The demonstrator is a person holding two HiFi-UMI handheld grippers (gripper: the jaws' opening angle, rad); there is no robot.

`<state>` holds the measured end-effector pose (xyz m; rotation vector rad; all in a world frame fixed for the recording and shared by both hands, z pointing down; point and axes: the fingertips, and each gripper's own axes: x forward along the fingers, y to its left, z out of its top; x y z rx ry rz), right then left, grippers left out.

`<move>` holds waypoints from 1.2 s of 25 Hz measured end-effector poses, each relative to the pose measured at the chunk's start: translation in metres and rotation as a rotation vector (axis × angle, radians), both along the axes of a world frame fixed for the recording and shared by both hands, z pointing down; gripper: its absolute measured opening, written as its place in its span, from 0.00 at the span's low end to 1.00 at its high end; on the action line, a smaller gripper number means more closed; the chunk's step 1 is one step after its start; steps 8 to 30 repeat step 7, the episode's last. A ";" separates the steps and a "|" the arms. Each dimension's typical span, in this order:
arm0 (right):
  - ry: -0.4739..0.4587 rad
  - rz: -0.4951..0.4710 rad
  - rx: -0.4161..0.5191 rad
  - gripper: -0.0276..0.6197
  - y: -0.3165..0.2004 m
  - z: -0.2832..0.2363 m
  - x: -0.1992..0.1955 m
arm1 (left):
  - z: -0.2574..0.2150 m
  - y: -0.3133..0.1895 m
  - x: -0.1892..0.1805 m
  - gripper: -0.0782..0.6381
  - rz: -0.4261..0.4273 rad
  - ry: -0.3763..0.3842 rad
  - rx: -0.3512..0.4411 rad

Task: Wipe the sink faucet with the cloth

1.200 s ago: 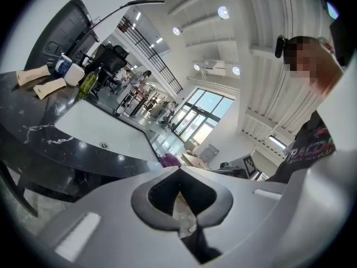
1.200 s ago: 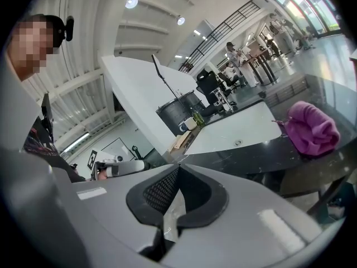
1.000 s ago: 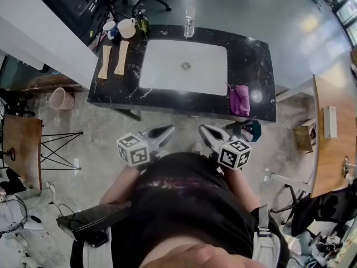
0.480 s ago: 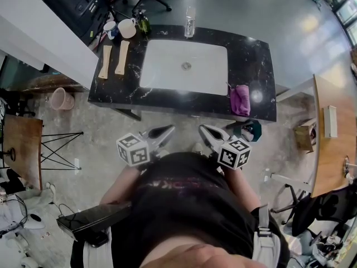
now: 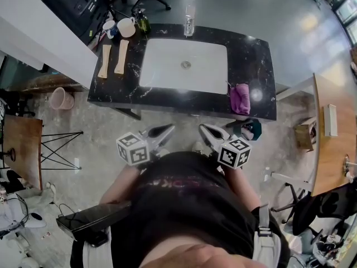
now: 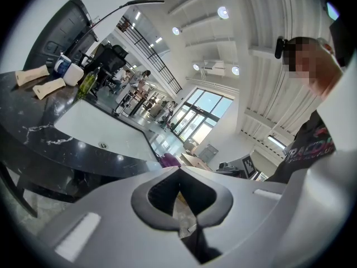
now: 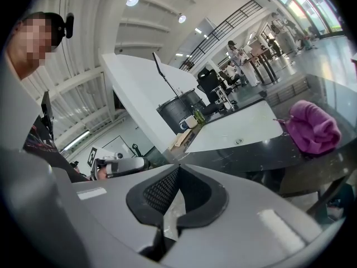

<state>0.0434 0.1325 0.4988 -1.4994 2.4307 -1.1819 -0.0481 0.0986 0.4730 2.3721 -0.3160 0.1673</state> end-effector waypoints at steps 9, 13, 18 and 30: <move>0.000 -0.003 0.001 0.06 -0.001 0.000 0.000 | -0.001 -0.001 0.000 0.11 0.000 -0.003 0.006; 0.000 -0.003 0.001 0.06 -0.001 0.000 0.000 | -0.001 -0.001 0.000 0.11 0.000 -0.003 0.006; 0.000 -0.003 0.001 0.06 -0.001 0.000 0.000 | -0.001 -0.001 0.000 0.11 0.000 -0.003 0.006; 0.000 -0.003 0.001 0.06 -0.001 0.000 0.000 | -0.001 -0.001 0.000 0.11 0.000 -0.003 0.006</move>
